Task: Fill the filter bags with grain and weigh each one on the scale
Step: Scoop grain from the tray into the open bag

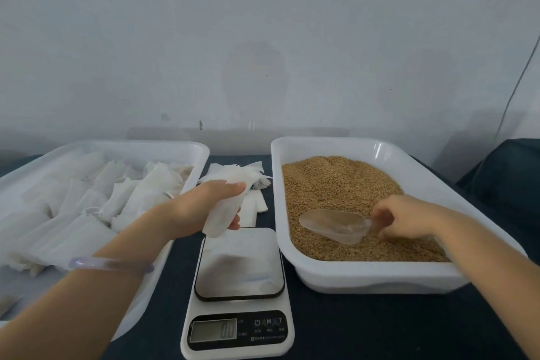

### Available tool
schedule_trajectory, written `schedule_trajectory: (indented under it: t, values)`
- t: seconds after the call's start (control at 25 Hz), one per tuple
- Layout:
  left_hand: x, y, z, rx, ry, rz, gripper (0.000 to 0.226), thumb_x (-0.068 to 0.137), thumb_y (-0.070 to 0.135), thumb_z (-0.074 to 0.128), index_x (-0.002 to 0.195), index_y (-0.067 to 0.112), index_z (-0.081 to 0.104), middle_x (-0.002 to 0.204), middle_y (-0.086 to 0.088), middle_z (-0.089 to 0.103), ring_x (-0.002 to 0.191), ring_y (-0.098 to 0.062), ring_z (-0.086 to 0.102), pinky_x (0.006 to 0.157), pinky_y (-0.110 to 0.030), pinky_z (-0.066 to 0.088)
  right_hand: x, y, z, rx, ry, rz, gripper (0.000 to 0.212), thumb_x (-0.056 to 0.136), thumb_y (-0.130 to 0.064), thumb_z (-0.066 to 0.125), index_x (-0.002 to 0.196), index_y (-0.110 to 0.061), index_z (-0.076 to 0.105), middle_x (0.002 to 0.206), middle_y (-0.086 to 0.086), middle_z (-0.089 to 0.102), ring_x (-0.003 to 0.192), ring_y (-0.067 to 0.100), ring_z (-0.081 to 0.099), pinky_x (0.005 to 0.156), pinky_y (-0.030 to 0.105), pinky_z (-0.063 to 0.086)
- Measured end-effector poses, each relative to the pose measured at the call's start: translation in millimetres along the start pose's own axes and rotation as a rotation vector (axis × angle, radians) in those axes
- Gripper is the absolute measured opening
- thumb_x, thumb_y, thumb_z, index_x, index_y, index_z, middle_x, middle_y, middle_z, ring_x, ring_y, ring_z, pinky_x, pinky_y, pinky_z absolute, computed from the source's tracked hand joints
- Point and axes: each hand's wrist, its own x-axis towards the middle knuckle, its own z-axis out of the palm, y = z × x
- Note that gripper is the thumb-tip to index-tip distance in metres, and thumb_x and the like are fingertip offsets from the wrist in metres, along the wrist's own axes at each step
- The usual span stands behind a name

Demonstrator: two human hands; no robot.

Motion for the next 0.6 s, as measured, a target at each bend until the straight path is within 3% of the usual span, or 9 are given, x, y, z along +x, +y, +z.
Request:
schedule_trajectory:
  t: [0.08,0.16,0.24,0.36,0.48,0.6]
  values:
    - [-1,0,0,0.010,0.029,0.050,0.029,0.080,0.031,0.063,0.092,0.007,0.053,0.068,-0.005,0.058,0.064,-0.023,0.059,0.088,-0.046,0.047,2,-1,2,-0.022,0.068,-0.037,0.023,0.081,-0.025,0.071,0.093,-0.039,0.058,0.104,-0.017,0.060,0.098,0.004,0.056,0.094,0.029,0.045]
    - [-2,-1,0,0.044,0.051,0.085,0.021,0.087,0.024,0.062,0.093,0.008,0.051,0.076,-0.005,0.060,0.068,-0.021,0.062,0.083,-0.041,0.049,3,-4,1,-0.144,0.247,-0.086,0.025,0.084,-0.026,0.066,0.103,-0.039,0.059,0.109,-0.019,0.056,0.104,0.004,0.052,0.103,0.034,0.037]
    - [-2,-1,0,0.097,0.075,0.105,0.022,0.087,0.021,0.064,0.099,0.007,0.052,0.084,-0.007,0.064,0.070,-0.020,0.066,0.077,-0.035,0.055,2,-5,0,-0.266,0.422,-0.138,0.030,0.087,-0.026,0.062,0.112,-0.041,0.058,0.114,-0.021,0.051,0.115,0.004,0.044,0.113,0.041,0.015]
    - [-3,-1,1,0.179,0.063,0.120,0.023,0.087,0.019,0.066,0.101,0.007,0.052,0.082,-0.009,0.065,0.069,-0.021,0.065,0.080,-0.042,0.054,0,-10,3,-0.309,0.477,-0.273,0.033,0.088,-0.029,0.059,0.116,-0.045,0.056,0.113,-0.027,0.045,0.117,-0.001,0.032,0.114,0.039,-0.008]
    - [-5,0,1,0.292,0.070,0.122,0.025,0.087,0.018,0.066,0.102,0.002,0.054,0.077,-0.005,0.061,0.065,-0.020,0.062,0.072,-0.039,0.049,0,-15,6,-0.253,0.375,-0.352,0.033,0.087,-0.032,0.060,0.116,-0.046,0.056,0.107,-0.031,0.041,0.114,-0.005,0.029,0.116,0.040,-0.008]
    - [-6,1,3,0.369,0.079,0.120,0.034,0.085,0.019,0.069,0.106,-0.003,0.054,0.077,-0.005,0.058,0.061,-0.015,0.062,0.059,-0.029,0.045,-3,-10,5,-0.160,0.222,-0.325,0.031,0.086,-0.031,0.064,0.113,-0.044,0.058,0.105,-0.029,0.048,0.112,-0.002,0.041,0.116,0.041,0.010]
